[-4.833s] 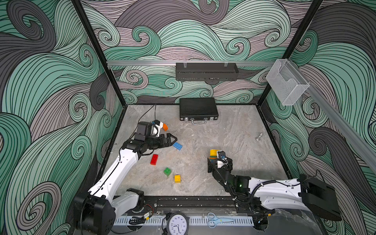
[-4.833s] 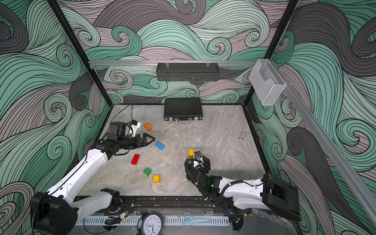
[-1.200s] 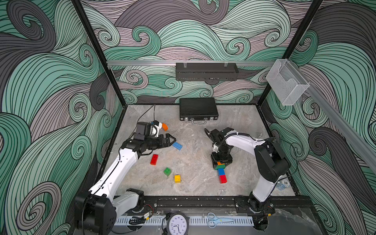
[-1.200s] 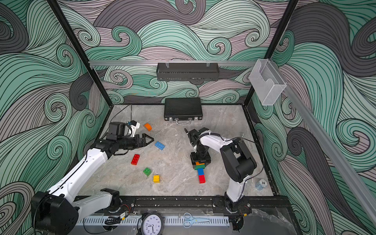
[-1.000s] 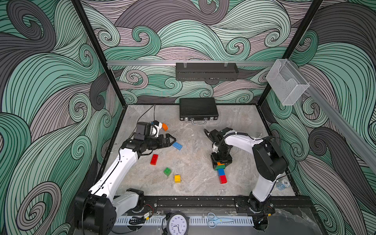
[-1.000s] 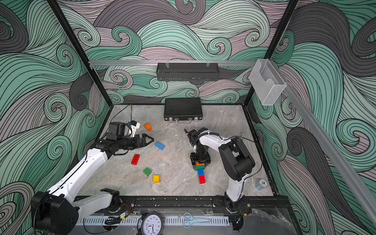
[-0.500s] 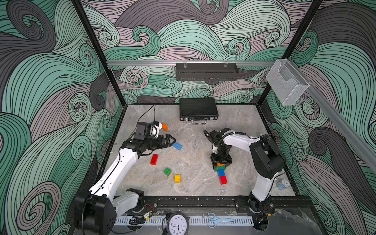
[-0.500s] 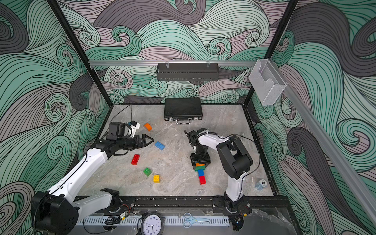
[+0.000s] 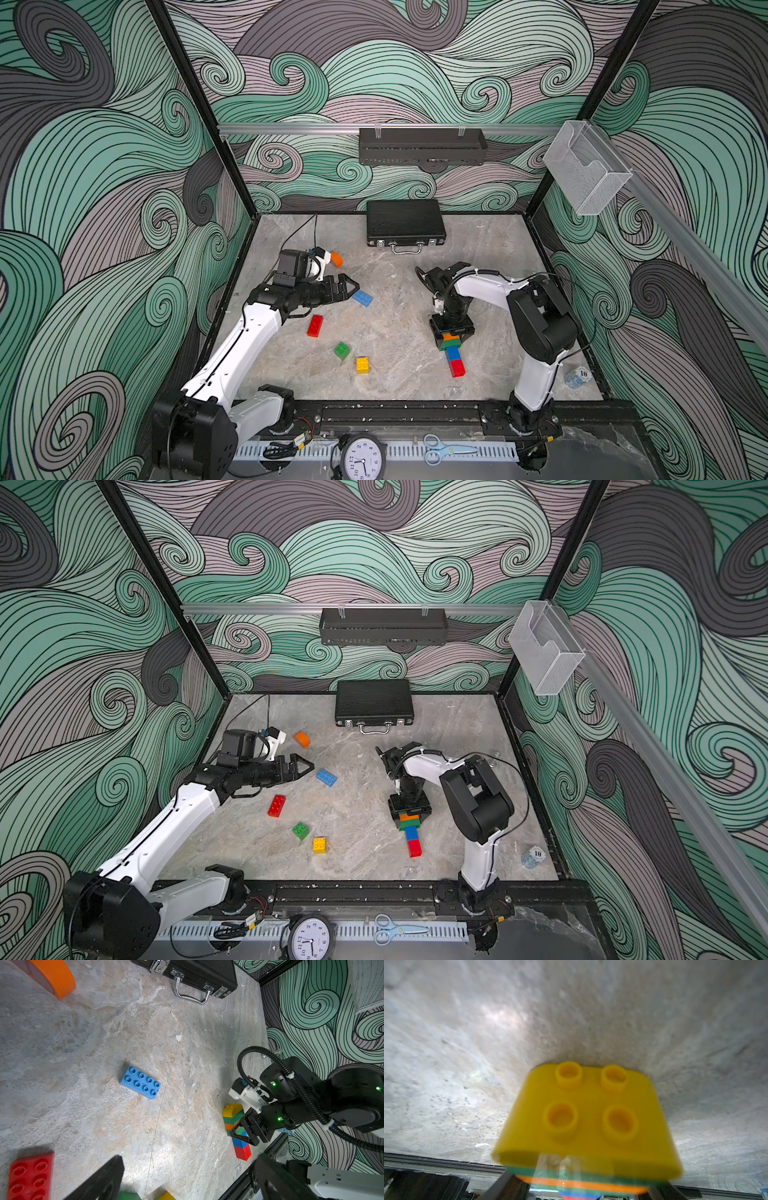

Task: Assemble an ice cream with lego
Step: Adjust the lego brick at the center of the board.

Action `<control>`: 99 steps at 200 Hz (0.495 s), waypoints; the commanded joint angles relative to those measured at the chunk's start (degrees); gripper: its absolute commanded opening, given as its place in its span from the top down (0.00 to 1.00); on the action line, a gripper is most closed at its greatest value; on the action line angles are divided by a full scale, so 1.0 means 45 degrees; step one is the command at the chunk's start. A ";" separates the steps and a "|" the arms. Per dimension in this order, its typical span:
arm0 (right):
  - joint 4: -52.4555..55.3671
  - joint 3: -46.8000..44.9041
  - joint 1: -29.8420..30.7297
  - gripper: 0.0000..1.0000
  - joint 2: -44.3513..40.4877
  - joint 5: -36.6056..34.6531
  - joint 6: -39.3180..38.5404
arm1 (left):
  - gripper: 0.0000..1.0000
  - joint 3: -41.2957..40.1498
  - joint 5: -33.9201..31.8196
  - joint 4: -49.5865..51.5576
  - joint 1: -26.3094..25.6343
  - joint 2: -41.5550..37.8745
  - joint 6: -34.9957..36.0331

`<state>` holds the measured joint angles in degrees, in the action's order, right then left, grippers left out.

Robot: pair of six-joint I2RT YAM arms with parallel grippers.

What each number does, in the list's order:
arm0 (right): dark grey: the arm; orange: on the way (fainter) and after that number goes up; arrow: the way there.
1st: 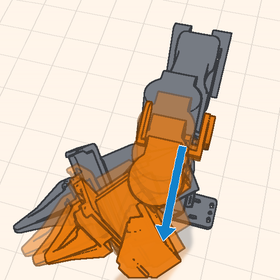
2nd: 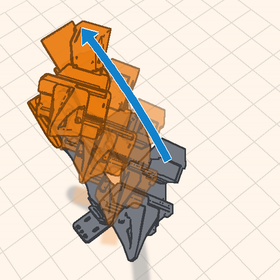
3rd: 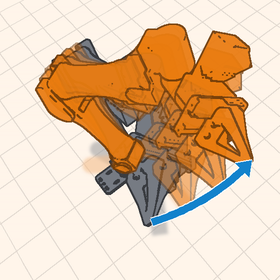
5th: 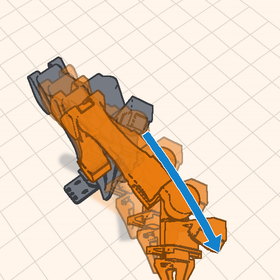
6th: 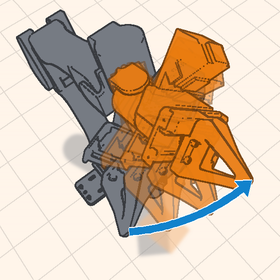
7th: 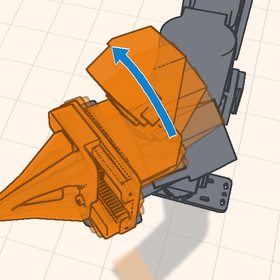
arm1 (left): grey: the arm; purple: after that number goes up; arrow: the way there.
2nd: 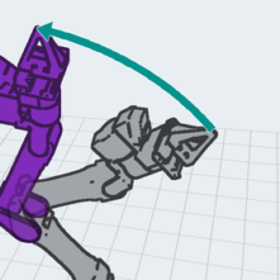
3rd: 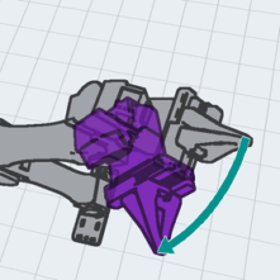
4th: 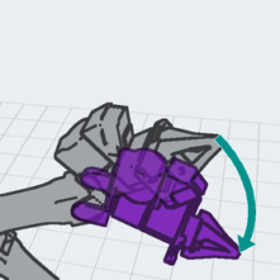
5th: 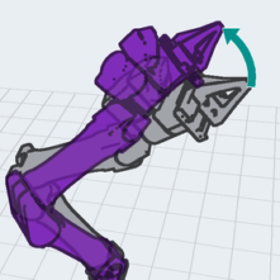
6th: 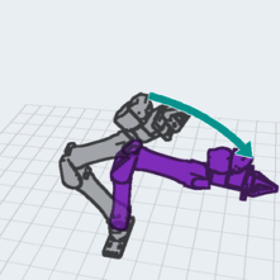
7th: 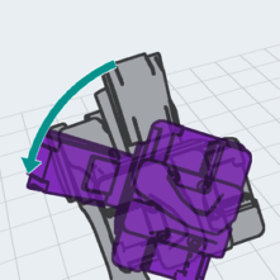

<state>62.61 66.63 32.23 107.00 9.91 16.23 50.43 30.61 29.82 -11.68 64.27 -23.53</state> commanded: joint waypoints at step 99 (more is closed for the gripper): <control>0.0108 -0.0239 -0.0043 0.06 -0.2363 -0.0969 -0.0166 | 0.01 -0.0286 -0.0458 0.0714 0.0055 -0.0561 -0.0141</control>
<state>62.00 66.04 32.23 101.41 7.42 16.03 50.06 29.76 30.30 -11.64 63.40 -23.62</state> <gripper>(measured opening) 0.927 0.985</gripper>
